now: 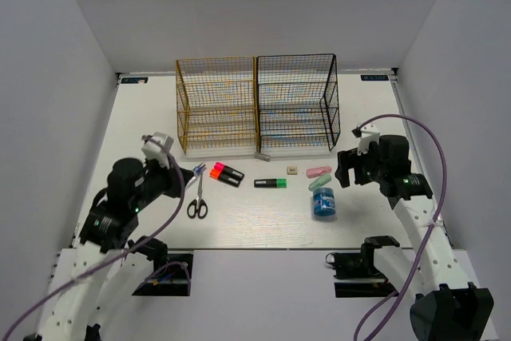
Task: Sort the stationery into containers
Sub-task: Pick up the stationery from the center of the board.
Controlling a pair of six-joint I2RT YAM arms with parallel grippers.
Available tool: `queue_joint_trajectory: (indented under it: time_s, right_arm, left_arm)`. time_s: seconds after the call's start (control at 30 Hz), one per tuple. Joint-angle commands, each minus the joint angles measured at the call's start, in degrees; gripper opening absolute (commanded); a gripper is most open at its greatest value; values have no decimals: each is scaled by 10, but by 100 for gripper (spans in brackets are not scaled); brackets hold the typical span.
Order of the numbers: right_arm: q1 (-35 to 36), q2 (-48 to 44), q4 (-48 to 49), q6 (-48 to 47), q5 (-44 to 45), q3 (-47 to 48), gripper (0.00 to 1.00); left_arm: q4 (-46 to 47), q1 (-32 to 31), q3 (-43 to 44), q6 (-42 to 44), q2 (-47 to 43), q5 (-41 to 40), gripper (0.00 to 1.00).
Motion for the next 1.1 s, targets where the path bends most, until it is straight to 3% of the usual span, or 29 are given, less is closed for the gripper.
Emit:
queue_joint_trajectory:
  time_s: [0.0,0.03,0.07,0.13,0.17,0.23,0.27,0.3,0.37,0.43,0.47,0.57,0.6,0.63,0.67,0.7,0.73,0.8,0.83,0.87,0.93,1.07]
  right_arm:
    - [1,-8,-18,-54,-33,28,90]
    - [1,-6,-25,-72,-35,31,90]
    - [1,-3,-43,-108,-32,48,90]
    - [1,23,-67,-166,-27,68,90]
    - [3,45,-114,-184,-18,79,90]
    - [3,84,-149,-227,27,152,90]
    - [-3,104,-195,-240,5,164,90]
    - [-2,103,-200,-311,-11,159,90]
    - [-3,88,-186,-348,-65,127,90]
    - [-2,62,-166,-396,-151,100,36]
    - [-3,57,-184,-417,-186,100,0]
    - [-2,53,-229,-486,-308,111,0]
    - [-1,64,-259,-491,-328,118,15]
    - [-1,81,-273,-509,-379,125,90]
    - [0,87,-290,-521,-393,130,91]
    - [0,96,-293,-543,-407,127,91]
    - [0,100,-289,-552,-412,110,91]
    - [1,111,-261,-573,-432,83,91]
    - [0,114,-258,-586,-440,67,91]
    - [2,125,-261,-652,-460,50,91]
    - [3,130,-253,-709,-467,18,91]
    - [3,166,-179,-791,-445,-33,91]
  left_arm:
    - [13,-1,26,7,92,14,4]
    - [20,-1,29,8,121,12,6]
    - [22,-1,29,10,134,12,19]
    - [28,-1,43,12,180,10,76]
    - [31,-1,46,14,214,11,100]
    - [42,-1,46,25,231,16,100]
    - [48,-1,42,27,246,20,100]
    - [49,-1,38,34,250,21,100]
    - [49,-1,32,41,253,23,100]
    - [51,-11,16,41,235,24,100]
    - [64,-16,10,41,226,25,100]
    - [88,-19,-17,39,180,34,100]
    - [94,-19,-26,41,155,31,91]
    - [97,-18,-36,44,147,31,81]
    - [104,-21,-41,44,141,32,64]
    - [108,-19,-48,45,124,23,26]
    - [110,-19,-50,44,118,20,18]
    - [113,-19,-61,46,106,16,21]
    - [111,-19,-63,46,103,7,59]
    - [111,-18,-71,44,100,5,79]
    - [112,-19,-76,44,95,-14,91]
    - [104,-19,-77,43,95,-14,92]
